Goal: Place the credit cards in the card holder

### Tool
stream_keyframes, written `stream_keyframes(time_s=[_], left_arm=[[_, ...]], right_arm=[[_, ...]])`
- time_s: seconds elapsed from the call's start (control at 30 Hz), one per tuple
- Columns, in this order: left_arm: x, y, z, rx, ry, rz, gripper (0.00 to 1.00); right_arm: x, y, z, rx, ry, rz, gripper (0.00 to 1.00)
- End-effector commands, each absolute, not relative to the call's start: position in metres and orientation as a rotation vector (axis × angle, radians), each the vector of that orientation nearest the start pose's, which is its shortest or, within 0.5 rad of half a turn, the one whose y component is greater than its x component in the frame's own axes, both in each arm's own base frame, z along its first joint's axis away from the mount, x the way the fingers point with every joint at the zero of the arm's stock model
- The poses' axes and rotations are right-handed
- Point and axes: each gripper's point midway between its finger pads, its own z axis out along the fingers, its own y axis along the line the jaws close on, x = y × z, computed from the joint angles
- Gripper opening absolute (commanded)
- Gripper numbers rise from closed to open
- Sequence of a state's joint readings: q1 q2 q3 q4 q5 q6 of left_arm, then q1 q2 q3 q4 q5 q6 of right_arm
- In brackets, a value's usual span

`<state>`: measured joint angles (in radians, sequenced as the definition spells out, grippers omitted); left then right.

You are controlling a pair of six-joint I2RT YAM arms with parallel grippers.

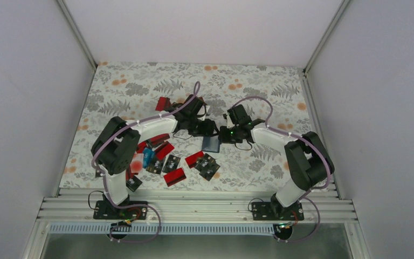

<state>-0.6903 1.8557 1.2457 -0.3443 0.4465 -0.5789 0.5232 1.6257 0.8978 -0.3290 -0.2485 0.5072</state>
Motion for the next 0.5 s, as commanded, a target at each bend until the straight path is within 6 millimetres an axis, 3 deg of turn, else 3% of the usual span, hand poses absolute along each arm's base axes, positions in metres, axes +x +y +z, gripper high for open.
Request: stream_keyframes(time_s=[0.0, 0.2, 0.33, 0.47], left_arm=[[0.300, -0.376, 0.074, 0.359, 2.711, -1.163, 0.55], [0.292, -0.394, 0.076, 0.344, 2.644, -1.315, 0.46], [0.293, -0.391, 0.076, 0.318, 2.636, -1.302, 0.40], [0.295, -0.376, 0.060, 0.246, 2.685, -1.177, 0.23]], right_arm=[[0.313, 0.215, 0.058, -0.057, 2.686, 0.657, 0.04], [0.313, 0.209, 0.055, -0.021, 2.679, 0.671, 0.04], [0.312, 0.206, 0.051, -0.011, 2.687, 0.677, 0.04], [0.314, 0.203, 0.051, -0.007, 2.688, 0.674, 0.04]])
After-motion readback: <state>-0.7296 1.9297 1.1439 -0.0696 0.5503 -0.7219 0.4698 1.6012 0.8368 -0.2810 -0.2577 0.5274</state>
